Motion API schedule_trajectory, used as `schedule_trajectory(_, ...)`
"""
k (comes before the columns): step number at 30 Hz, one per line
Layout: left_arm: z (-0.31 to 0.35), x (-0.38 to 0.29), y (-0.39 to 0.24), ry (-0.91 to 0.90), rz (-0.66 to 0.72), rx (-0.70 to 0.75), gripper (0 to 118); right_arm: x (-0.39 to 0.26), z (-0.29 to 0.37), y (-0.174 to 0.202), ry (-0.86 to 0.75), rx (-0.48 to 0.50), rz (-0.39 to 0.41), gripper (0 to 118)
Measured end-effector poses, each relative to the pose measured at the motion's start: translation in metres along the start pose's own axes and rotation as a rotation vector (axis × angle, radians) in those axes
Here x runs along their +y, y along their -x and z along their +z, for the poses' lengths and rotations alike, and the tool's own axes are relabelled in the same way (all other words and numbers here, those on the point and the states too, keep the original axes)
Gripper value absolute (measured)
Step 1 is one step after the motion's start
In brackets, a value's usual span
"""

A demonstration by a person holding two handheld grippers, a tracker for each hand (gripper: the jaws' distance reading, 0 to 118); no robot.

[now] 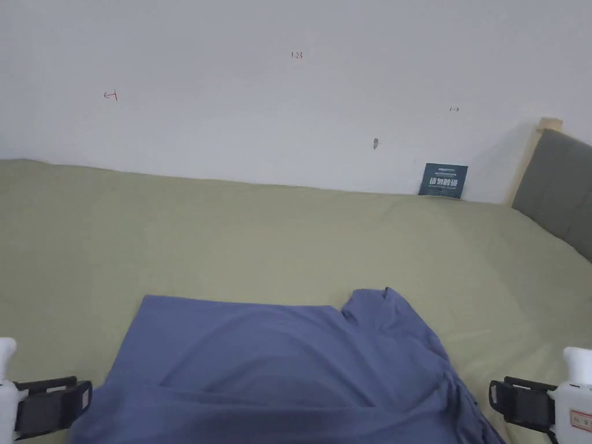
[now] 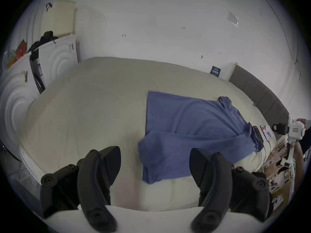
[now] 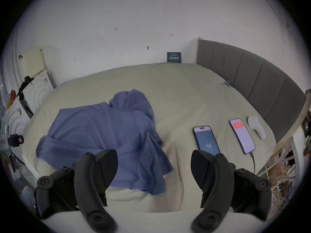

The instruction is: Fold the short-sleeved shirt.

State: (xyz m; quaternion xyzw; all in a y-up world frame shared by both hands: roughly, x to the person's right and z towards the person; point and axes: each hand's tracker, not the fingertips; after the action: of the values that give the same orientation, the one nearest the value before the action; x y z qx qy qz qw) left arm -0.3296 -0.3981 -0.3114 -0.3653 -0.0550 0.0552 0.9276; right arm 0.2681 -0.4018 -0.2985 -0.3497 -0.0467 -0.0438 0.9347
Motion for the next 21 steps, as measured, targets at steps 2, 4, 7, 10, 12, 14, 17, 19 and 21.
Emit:
schedule_trajectory(2,-0.006,0.006,-0.01,-0.032,0.019,0.02,59,0.001,-0.008,0.011,-0.004,0.036,-0.005,59)
schedule_trajectory(4,-0.024,0.009,-0.018,-0.048,0.007,0.017,24,0.0,-0.025,0.021,0.013,0.03,-0.004,25)
schedule_trajectory(7,-0.057,0.02,-0.024,0.019,0.018,-0.028,3,-0.006,-0.053,0.035,0.07,0.06,0.02,0)
schedule_trajectory(10,-0.121,0.053,-0.019,0.076,0.051,-0.02,2,0.009,-0.094,0.047,0.095,0.097,0.016,0)
schedule_trajectory(12,-0.151,0.09,-0.017,0.095,0.086,-0.041,2,0.032,-0.117,0.052,0.11,0.124,-0.012,0)
schedule_trajectory(14,-0.18,0.132,-0.011,0.106,0.092,-0.076,2,0.053,-0.135,0.056,0.095,0.132,-0.007,0)
schedule_trajectory(17,-0.224,0.176,-0.013,0.181,0.011,0.023,43,0.09,-0.159,0.057,0.078,0.121,0.041,0)
schedule_trajectory(19,-0.259,0.188,-0.011,0.247,-0.043,0.073,109,0.111,-0.172,0.054,0.085,0.115,0.043,0)
schedule_trajectory(21,-0.286,0.192,-0.01,0.275,-0.049,0.016,107,0.125,-0.19,0.046,0.104,0.115,0.032,0)
